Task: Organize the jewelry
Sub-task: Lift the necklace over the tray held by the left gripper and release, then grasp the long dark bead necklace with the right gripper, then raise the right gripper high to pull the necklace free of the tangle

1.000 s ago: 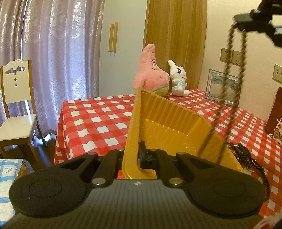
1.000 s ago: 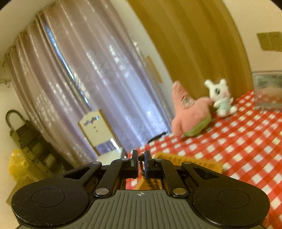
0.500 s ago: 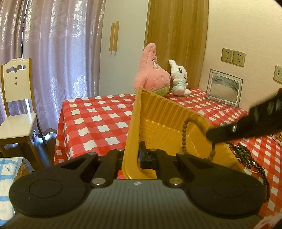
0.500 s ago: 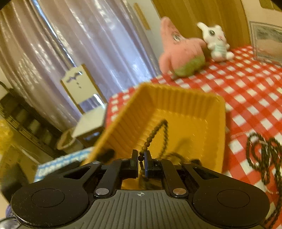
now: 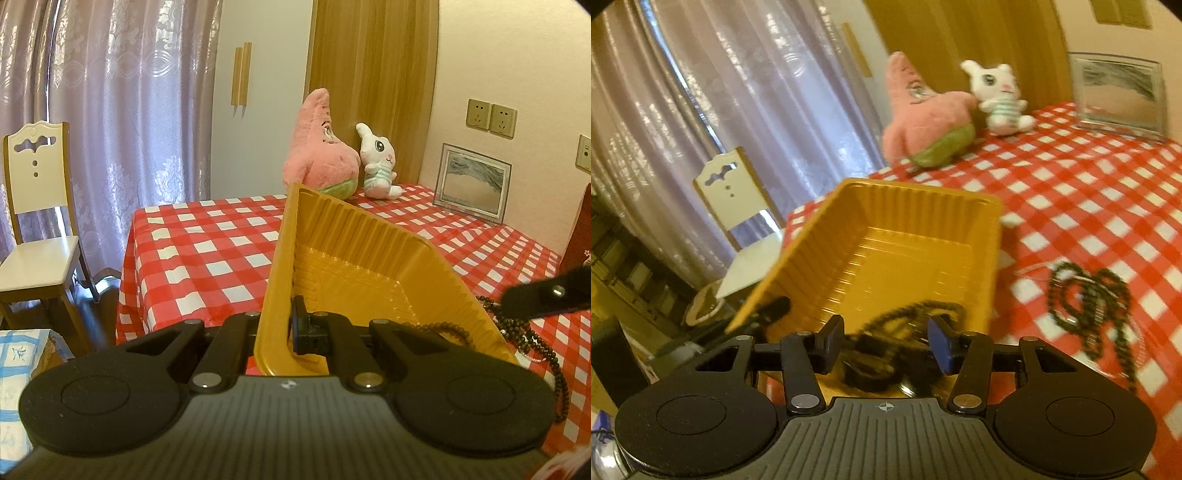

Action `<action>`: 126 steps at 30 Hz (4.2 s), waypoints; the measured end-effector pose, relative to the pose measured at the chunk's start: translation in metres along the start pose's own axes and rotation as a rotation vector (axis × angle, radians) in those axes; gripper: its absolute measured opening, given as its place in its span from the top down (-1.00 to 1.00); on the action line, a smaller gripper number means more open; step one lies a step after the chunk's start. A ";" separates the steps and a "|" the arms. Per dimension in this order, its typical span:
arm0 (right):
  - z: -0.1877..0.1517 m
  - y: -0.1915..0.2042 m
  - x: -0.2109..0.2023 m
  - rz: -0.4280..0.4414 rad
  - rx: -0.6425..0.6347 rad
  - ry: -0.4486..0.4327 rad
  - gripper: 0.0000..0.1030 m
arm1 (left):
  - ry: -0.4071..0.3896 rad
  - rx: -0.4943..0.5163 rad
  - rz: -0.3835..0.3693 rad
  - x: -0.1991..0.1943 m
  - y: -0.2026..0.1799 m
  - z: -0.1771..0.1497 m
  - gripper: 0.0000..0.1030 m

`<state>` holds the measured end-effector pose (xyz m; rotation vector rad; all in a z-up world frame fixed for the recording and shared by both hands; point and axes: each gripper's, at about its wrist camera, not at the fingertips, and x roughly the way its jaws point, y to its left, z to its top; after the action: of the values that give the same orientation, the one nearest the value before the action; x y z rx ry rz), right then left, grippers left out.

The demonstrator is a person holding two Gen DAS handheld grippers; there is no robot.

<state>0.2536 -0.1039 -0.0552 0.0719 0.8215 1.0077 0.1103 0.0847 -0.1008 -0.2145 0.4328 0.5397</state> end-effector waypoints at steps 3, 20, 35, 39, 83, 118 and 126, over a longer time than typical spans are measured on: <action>-0.008 -0.018 -0.013 -0.059 0.022 -0.001 0.02 | -0.001 0.003 0.000 0.000 0.000 0.000 0.90; -0.043 -0.128 -0.039 -0.396 0.105 0.051 0.16 | 0.001 0.002 0.003 0.001 0.001 -0.001 0.90; -0.027 -0.130 0.001 -0.401 -0.065 0.077 0.55 | 0.000 0.003 0.002 0.001 0.001 -0.001 0.90; -0.024 -0.134 0.013 -0.396 -0.075 0.087 0.56 | 0.001 0.002 0.002 0.001 0.001 -0.001 0.90; 0.153 -0.021 -0.247 -0.175 -0.291 -0.580 0.87 | -0.011 0.013 -0.010 -0.001 -0.001 0.001 0.91; 0.210 0.086 -0.192 0.242 -0.341 -0.531 0.87 | -0.018 0.002 -0.020 -0.002 -0.004 0.003 0.91; 0.212 0.108 -0.157 0.308 -0.306 -0.485 0.87 | -0.021 -0.006 -0.025 -0.004 -0.003 0.002 0.91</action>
<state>0.2693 -0.1006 0.2291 0.1770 0.2106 1.3279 0.1094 0.0809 -0.0968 -0.2193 0.4074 0.5179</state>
